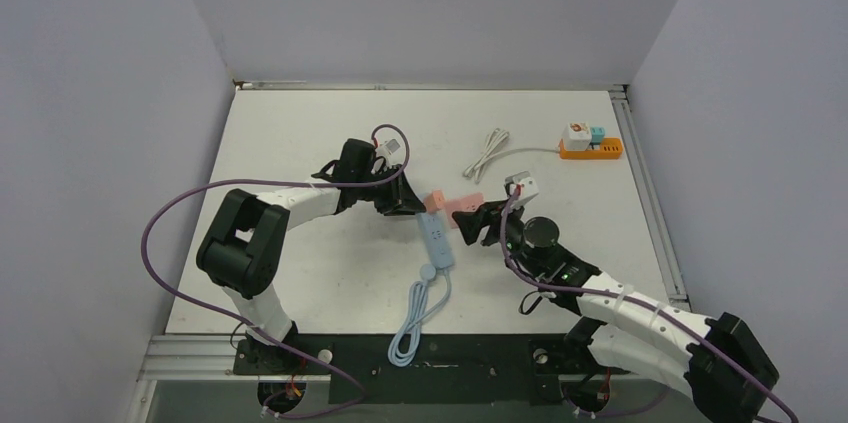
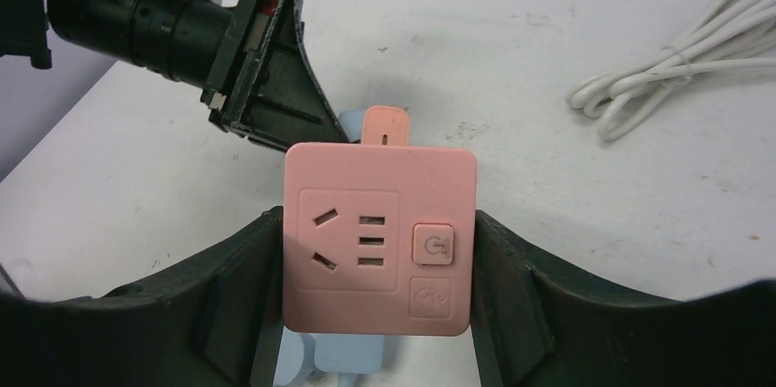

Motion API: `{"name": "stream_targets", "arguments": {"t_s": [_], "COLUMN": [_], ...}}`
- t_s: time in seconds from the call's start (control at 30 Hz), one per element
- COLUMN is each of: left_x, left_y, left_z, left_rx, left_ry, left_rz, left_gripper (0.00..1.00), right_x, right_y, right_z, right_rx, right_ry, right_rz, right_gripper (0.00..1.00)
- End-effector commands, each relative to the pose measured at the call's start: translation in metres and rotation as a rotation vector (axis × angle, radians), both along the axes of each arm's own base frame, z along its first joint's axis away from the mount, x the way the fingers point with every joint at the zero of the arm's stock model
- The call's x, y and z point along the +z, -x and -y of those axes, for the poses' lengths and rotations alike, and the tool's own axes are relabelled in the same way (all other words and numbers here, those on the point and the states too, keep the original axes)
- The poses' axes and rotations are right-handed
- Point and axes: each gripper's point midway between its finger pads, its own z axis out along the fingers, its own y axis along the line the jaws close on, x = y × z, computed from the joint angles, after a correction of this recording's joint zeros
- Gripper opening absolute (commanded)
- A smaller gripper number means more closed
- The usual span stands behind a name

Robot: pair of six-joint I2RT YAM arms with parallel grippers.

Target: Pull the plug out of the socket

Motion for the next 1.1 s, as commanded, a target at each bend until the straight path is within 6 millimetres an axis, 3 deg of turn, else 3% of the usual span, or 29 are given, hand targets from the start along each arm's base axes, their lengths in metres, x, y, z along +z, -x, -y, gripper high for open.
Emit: {"name": "stream_targets", "arguments": {"t_s": [0.0, 0.4, 0.57, 0.97, 1.07], "left_x": [0.01, 0.028, 0.026, 0.02, 0.019], "left_y": [-0.007, -0.003, -0.002, -0.003, -0.003], "left_z": [-0.006, -0.003, -0.003, -0.004, -0.005], "left_rx": [-0.014, -0.021, -0.024, -0.021, -0.02], "left_ry": [-0.031, 0.012, 0.011, -0.007, -0.014], "left_rz": [0.072, 0.103, 0.097, 0.09, 0.088], "left_gripper": [0.0, 0.0, 0.0, 0.0, 0.0], "right_x": [0.013, -0.054, -0.078, -0.104, -0.108], "right_y": [-0.013, 0.011, 0.017, 0.015, 0.013], "right_z": [0.038, 0.096, 0.108, 0.126, 0.131], "right_rx": [-0.183, -0.406, -0.442, -0.491, -0.507], "right_ry": [0.017, 0.036, 0.054, 0.047, 0.045], "right_rz": [0.008, -0.261, -0.344, -0.445, -0.467], "right_gripper": [0.05, 0.05, 0.07, 0.15, 0.26]}}
